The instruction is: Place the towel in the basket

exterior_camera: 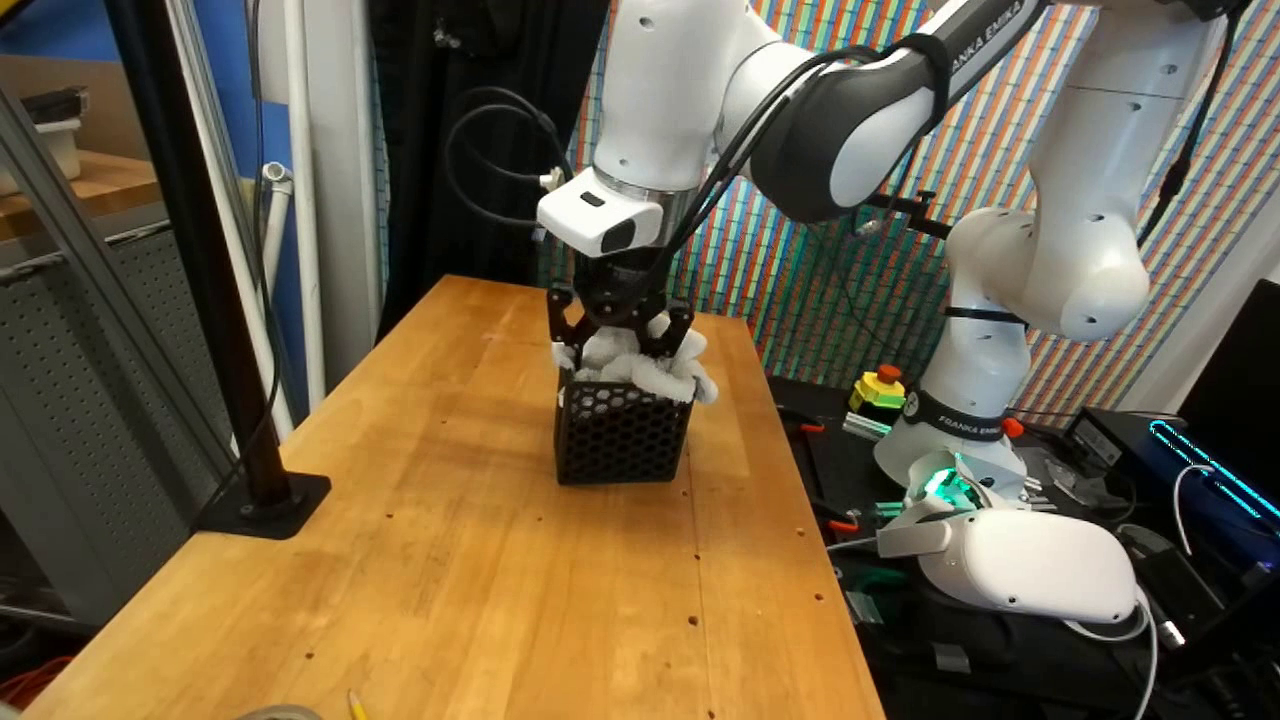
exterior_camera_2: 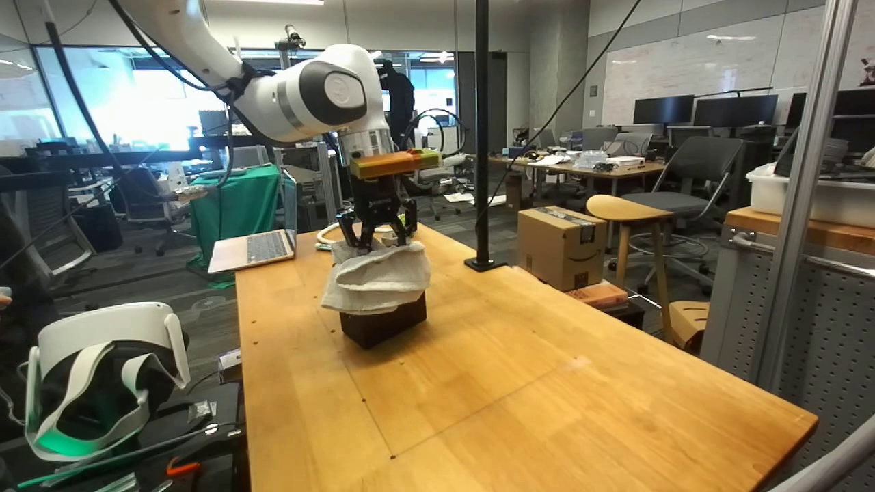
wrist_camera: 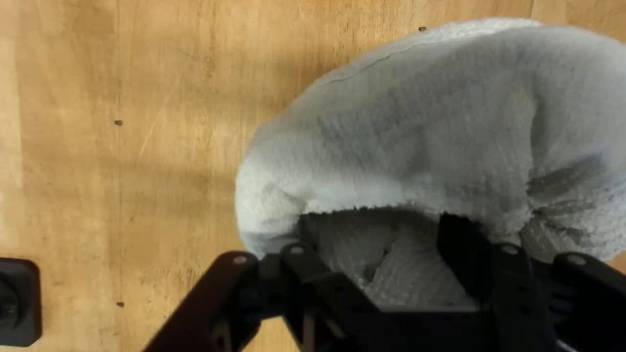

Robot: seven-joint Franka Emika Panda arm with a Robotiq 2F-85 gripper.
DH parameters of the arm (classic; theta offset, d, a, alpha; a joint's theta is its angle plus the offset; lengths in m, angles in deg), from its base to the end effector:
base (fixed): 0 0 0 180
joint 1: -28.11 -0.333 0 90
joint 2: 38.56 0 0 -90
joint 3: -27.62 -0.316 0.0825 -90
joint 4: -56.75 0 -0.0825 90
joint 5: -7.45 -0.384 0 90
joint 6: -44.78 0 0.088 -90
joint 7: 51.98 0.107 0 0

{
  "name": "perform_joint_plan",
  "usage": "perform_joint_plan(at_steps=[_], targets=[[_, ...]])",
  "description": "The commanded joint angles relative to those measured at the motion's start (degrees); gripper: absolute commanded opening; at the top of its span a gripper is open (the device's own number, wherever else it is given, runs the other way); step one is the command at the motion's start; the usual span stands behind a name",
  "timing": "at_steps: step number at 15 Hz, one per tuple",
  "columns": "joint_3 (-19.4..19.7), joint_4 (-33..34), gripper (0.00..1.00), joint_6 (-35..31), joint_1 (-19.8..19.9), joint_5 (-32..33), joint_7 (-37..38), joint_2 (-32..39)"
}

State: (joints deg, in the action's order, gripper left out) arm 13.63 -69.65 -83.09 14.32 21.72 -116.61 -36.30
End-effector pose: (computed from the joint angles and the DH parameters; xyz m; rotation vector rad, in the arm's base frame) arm 0.4756 0.2416 0.3631 1.8822 2.2938 -0.1041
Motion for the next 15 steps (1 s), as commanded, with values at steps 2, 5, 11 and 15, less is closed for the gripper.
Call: perform_joint_plan(at_steps=[2, 5, 11, 15], targets=[[-1.0, -0.1, 1.0, 4.2, -1.1, 2.7, 4.4, -4.8], [-1.1, -1.2, 0.75, 5.7, -1.2, 2.7, 5.8, -7.6], [-0.9, -2.1, 0.42, 5.5, -1.5, 2.3, 5.6, -9.4], [-0.8, -2.7, 0.11, 4.7, -1.6, 1.8, 4.8, -8.5]])
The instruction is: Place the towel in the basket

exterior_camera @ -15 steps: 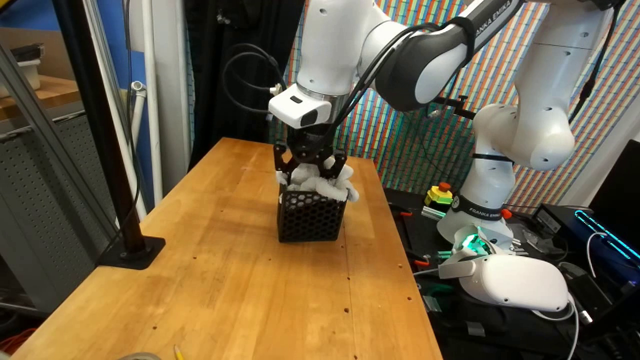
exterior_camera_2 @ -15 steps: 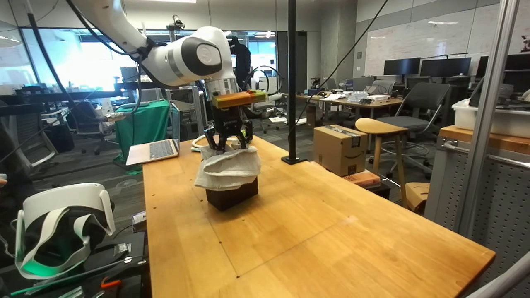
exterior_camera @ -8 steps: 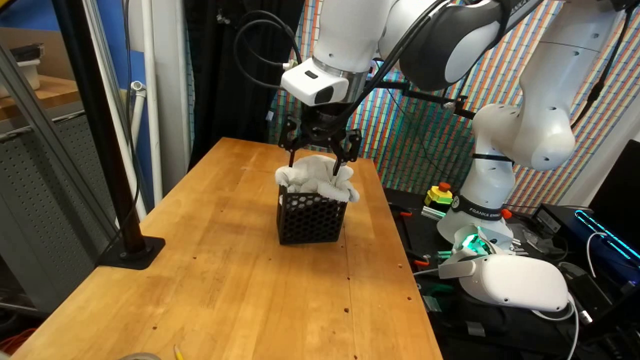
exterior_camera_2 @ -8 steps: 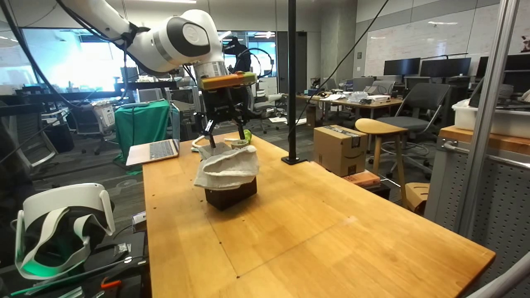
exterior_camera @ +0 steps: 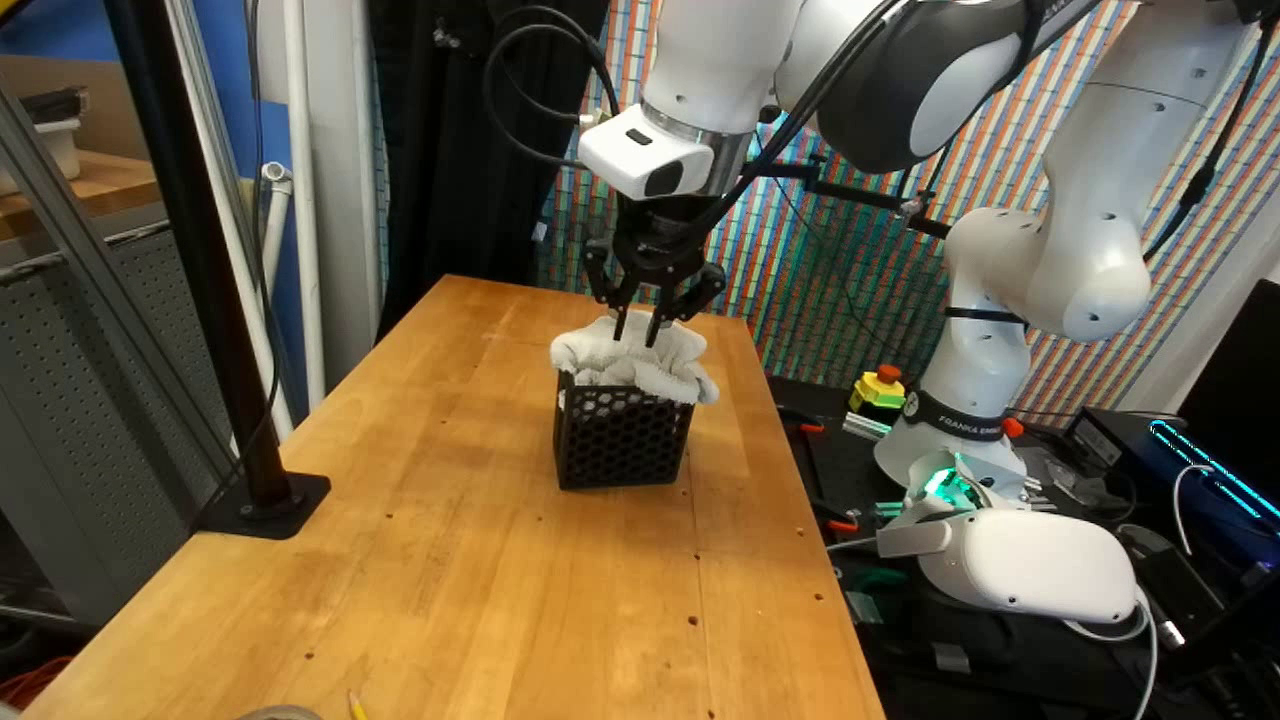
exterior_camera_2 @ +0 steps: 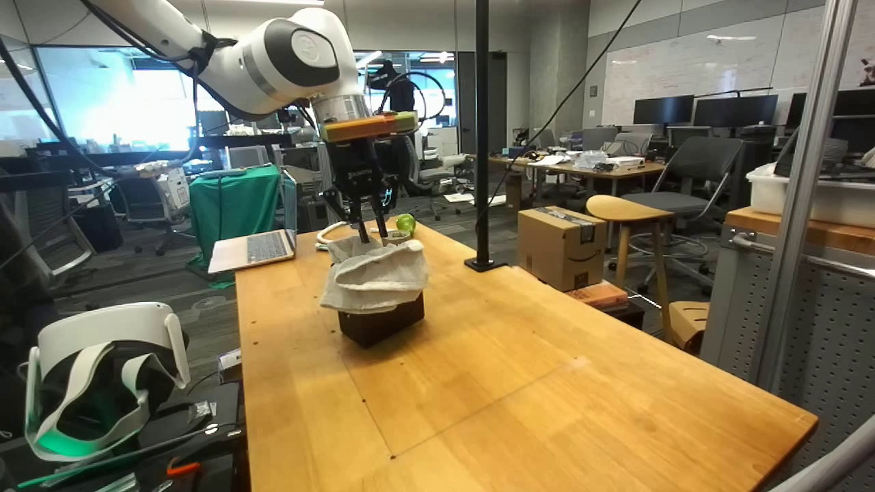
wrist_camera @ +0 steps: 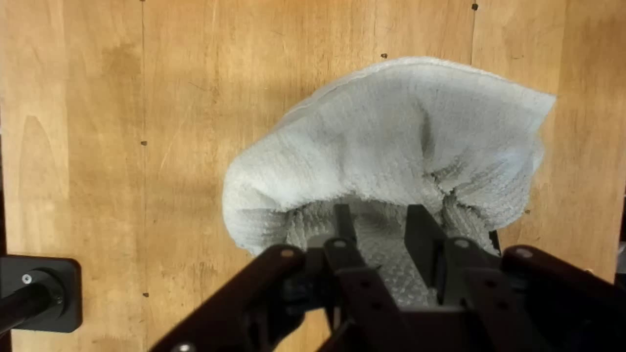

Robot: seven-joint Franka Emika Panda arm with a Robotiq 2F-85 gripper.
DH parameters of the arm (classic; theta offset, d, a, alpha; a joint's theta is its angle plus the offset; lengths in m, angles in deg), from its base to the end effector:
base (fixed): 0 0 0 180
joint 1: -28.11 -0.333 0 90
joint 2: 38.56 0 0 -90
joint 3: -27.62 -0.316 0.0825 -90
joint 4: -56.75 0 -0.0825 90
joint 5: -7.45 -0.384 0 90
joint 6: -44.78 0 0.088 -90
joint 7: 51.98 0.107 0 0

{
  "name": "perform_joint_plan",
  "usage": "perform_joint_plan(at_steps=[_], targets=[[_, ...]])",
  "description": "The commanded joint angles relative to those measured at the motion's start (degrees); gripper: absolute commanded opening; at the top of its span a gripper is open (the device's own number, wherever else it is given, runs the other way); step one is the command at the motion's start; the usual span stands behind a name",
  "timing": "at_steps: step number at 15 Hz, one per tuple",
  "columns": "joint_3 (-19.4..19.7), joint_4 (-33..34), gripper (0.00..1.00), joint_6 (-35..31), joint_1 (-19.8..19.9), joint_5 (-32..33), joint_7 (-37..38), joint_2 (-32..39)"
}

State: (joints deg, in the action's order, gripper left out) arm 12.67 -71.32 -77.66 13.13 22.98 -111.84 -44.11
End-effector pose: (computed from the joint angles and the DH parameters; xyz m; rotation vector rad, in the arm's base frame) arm 0.4459 0.2450 0.4114 1.8981 2.1885 -0.1045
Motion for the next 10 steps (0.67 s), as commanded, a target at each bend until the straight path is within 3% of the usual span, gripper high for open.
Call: perform_joint_plan(at_steps=[1, 4, 10], targets=[[0.2, -1.2, 0.06, -0.8, -0.4, 0.4, -0.1, -0.6], [0.6, -2.3, 0.0, -2.1, -0.2, -0.3, -0.8, -0.2], [1.3, -2.9, 0.06, -6.2, 0.2, -1.2, -3.2, 2.5]])
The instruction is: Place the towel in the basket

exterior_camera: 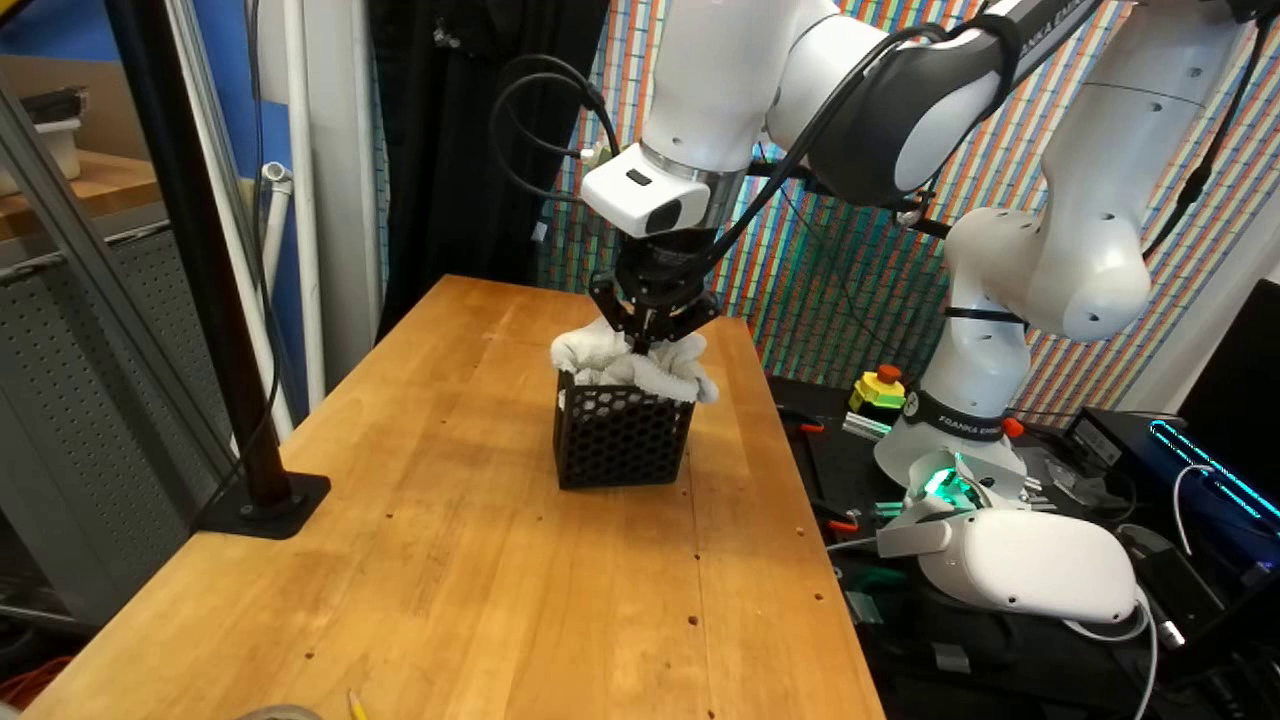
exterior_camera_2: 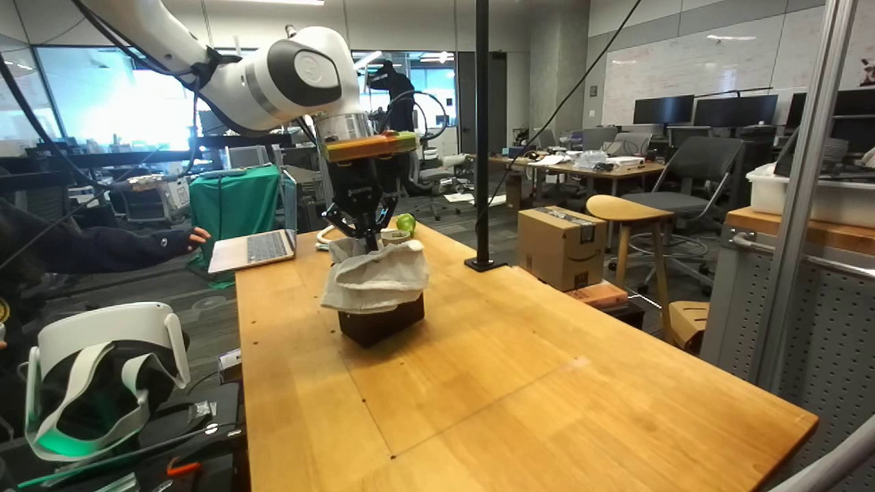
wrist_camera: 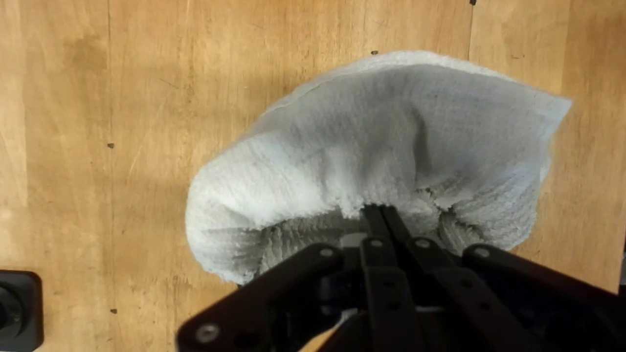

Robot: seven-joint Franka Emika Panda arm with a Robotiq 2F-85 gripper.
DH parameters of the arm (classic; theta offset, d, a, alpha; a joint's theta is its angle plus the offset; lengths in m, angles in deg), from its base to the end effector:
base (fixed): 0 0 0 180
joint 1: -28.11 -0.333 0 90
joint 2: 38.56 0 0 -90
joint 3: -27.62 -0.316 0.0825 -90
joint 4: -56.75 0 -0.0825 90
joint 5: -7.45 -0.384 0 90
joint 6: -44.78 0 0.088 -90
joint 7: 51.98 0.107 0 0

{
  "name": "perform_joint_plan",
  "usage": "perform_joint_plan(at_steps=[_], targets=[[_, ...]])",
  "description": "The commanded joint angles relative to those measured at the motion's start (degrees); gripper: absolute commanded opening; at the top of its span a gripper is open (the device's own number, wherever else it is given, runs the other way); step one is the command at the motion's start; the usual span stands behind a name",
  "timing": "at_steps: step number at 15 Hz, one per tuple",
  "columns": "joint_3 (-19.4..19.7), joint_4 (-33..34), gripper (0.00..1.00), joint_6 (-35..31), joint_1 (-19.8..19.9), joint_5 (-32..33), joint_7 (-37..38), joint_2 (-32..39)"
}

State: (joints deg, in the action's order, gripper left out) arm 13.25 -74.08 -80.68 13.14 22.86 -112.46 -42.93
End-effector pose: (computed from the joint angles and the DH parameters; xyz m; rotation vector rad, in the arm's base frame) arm 0.4429 0.2387 0.3840 1.8970 2.2163 -0.1229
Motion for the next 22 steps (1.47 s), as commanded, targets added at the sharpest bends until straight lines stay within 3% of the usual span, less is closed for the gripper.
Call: perform_joint_plan(at_steps=[1, 7, 22], targets=[[0.9, -0.1, 0.05, -4.5, 0.3, -1.4, -3.4, 2.0], [1.4, 1.4, 0.05, -8.2, 1.5, -3.6, -9.0, 7.0], [1.4, 5.0, 0.05, -8.4, 3.9, -8.2, -15.5, 11.9]])
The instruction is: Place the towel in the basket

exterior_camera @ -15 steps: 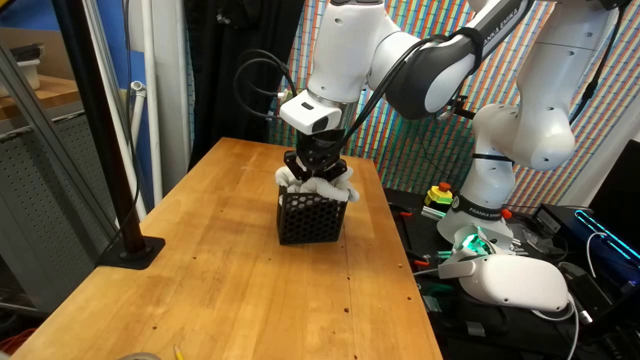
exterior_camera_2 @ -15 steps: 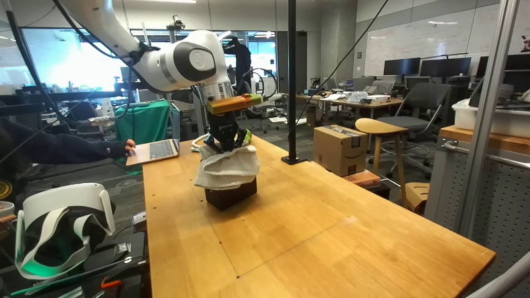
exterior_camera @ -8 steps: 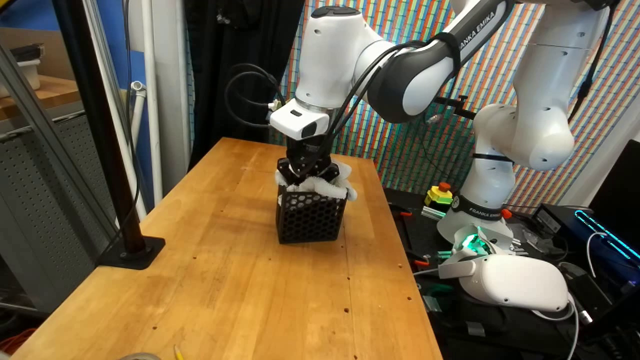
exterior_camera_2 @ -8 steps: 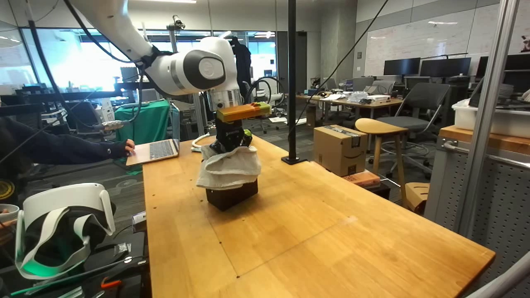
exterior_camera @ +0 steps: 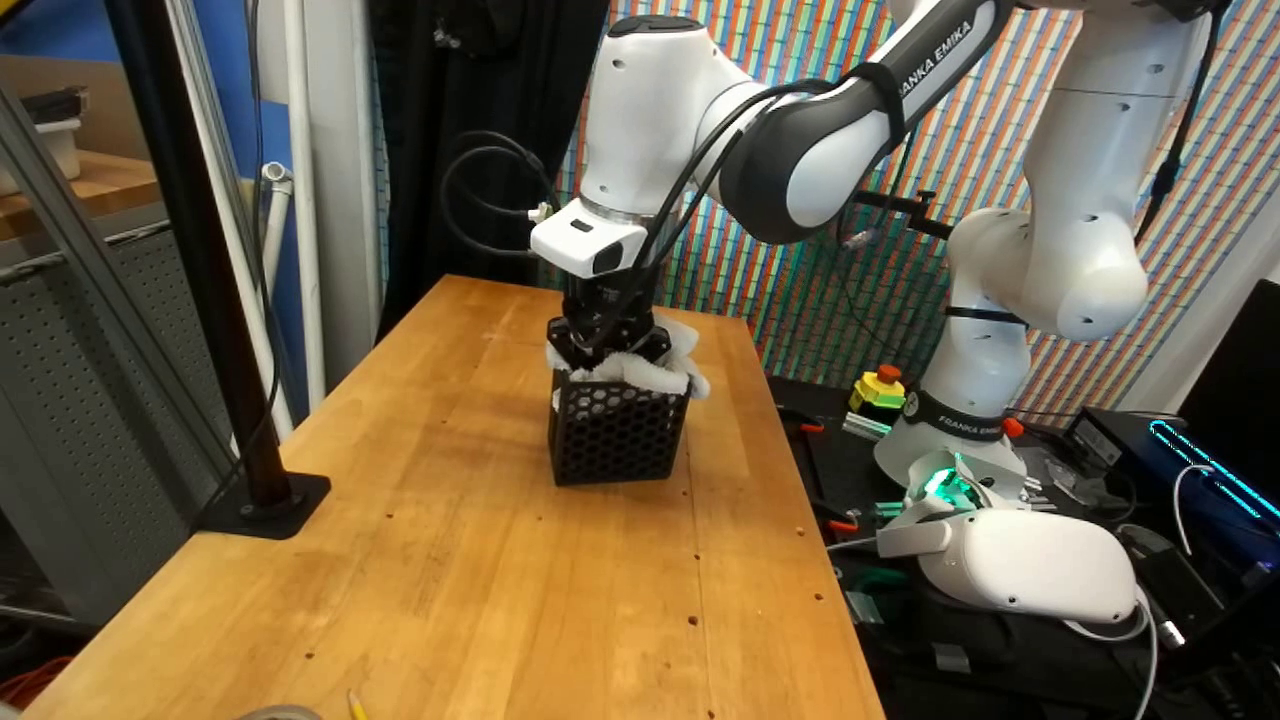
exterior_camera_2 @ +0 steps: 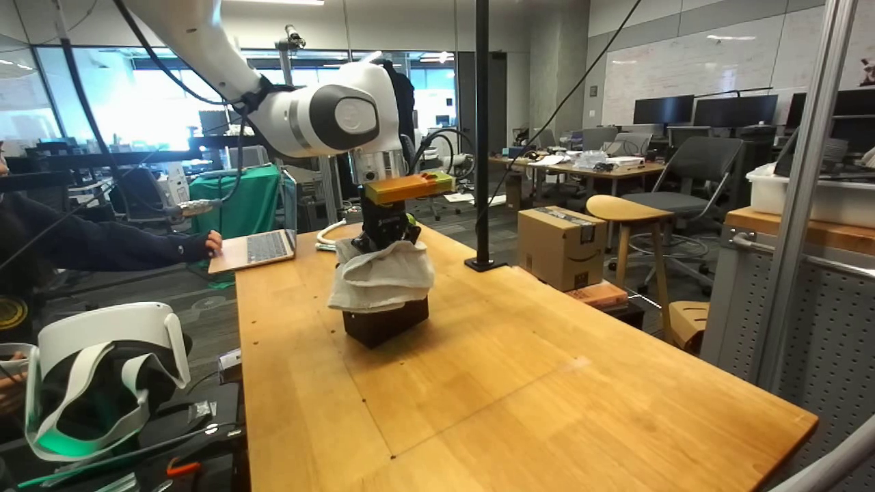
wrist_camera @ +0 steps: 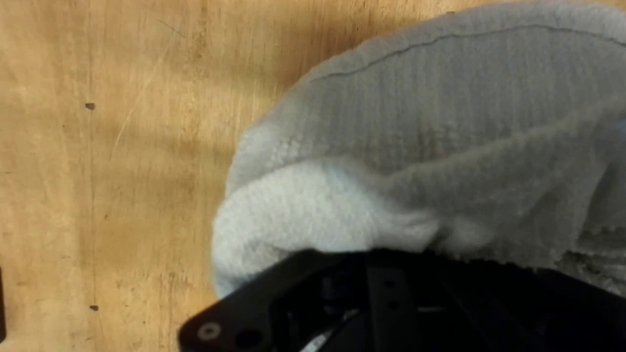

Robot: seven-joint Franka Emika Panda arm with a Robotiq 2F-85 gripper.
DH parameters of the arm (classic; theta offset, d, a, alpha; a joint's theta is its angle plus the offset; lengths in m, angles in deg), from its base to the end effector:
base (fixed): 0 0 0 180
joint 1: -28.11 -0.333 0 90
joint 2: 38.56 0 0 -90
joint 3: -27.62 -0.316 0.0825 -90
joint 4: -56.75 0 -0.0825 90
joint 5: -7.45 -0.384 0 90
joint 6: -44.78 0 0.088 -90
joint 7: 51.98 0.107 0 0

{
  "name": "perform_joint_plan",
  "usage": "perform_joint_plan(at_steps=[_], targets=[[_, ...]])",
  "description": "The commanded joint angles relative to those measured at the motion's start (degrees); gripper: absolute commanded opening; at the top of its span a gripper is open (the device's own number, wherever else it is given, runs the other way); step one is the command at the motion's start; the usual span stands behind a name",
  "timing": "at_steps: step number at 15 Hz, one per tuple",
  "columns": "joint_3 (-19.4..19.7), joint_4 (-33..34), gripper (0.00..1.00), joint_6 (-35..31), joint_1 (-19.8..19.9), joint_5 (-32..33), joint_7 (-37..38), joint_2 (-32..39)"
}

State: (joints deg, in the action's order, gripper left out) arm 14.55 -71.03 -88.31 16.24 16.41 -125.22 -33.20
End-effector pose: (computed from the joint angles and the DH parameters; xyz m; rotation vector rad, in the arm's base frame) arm 0.4877 0.2232 0.3319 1.8758 2.4114 -0.0546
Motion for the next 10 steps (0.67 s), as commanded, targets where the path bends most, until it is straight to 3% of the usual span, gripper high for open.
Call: perform_joint_plan(at_steps=[1, 10], targets=[[0.1, 2.2, 0.05, -0.7, 1.0, -2.1, -3.1, 2.4], [0.1, 4.0, 0.05, -0.8, 2.1, -3.2, -5.2, 4.5]])
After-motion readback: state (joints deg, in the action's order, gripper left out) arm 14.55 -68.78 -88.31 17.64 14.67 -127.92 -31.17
